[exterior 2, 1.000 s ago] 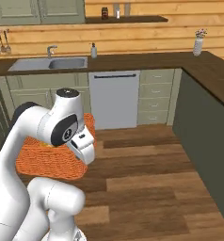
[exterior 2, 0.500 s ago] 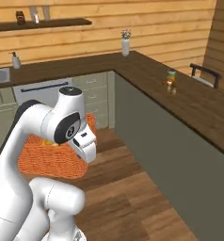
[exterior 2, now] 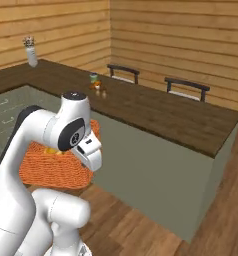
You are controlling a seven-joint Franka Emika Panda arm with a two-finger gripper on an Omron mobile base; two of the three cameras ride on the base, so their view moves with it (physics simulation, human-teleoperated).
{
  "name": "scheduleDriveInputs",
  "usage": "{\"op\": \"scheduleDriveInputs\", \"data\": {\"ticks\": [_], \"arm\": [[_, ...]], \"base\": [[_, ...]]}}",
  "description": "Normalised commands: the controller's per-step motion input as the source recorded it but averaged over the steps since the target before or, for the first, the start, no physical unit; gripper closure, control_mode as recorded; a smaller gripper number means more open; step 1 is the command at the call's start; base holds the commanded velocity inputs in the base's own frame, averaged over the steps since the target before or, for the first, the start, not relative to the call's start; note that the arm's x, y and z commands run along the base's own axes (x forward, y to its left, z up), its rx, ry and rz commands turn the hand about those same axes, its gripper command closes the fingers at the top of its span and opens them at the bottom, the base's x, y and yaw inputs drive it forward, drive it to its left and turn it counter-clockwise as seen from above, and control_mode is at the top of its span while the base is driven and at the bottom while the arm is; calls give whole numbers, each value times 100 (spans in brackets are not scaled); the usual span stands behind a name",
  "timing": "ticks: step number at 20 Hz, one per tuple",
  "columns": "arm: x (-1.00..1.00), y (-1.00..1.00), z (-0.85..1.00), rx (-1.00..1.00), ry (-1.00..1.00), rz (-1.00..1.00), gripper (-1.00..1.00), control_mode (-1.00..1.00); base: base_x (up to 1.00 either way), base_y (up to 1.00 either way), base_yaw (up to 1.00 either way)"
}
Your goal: Open the cabinet, pick up the bread from the cabinet and place it in the basket. Then move the basket to the dining counter.
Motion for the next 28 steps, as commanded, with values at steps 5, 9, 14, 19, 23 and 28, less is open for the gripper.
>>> {"op": "scheduleDriveInputs", "data": {"ticks": [5, 9, 14, 19, 23, 28], "arm": [[0, 0, 0, 0, 0, 0, 100, 100], [0, 0, 0, 0, 0, 0, 100, 100], [0, 0, 0, 0, 0, 0, 100, 100], [0, 0, 0, 0, 0, 0, 100, 100], [0, 0, 0, 0, 0, 0, 100, 100], [0, 0, 0, 0, 0, 0, 100, 100]], "base": [[63, 44, -79], [79, 64, -70], [89, 76, -50], [69, 54, -14], [47, 55, 4], [25, 40, 17]]}}
